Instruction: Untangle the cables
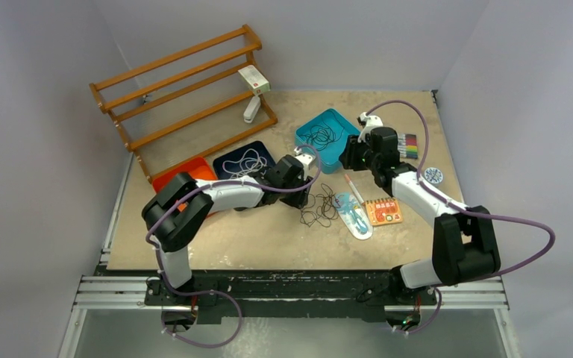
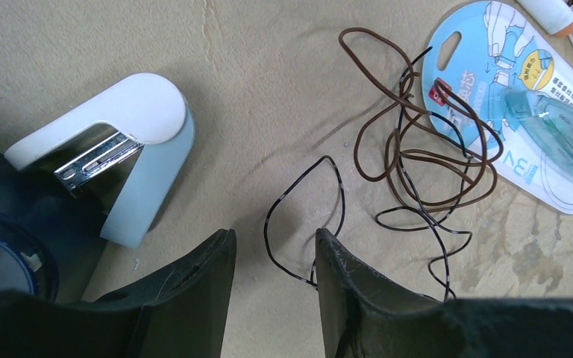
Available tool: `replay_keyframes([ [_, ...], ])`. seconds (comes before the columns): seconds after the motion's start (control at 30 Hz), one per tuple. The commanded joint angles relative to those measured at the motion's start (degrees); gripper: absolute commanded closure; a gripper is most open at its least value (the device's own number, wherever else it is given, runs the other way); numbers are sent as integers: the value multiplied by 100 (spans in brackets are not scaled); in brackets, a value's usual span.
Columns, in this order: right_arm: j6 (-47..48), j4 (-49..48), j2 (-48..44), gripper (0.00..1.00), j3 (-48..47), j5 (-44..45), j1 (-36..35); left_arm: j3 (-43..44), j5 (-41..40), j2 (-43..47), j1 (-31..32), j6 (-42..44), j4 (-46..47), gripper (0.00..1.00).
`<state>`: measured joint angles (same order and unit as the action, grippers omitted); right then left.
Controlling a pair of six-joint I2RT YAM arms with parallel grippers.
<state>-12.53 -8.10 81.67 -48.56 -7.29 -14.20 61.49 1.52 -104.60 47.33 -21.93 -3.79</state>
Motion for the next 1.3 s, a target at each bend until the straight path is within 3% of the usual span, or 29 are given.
replay_keyframes([
  [0.0,-75,-220,-229,57,35,-124,5,119,40,-96,22,-11,367,58],
  [0.2,-114,-252,-317,57,121,-91,4,92,71,-242,22,-51,503,62],
  [0.67,-188,-457,-716,57,344,39,4,169,-35,-124,20,-68,611,100],
  [1.07,-1219,-1760,-2140,57,1425,1084,5,61,-390,1357,51,142,351,100],
  [1.27,-1458,-1712,-2366,56,1564,1410,5,435,-565,1877,140,345,-196,100],
])
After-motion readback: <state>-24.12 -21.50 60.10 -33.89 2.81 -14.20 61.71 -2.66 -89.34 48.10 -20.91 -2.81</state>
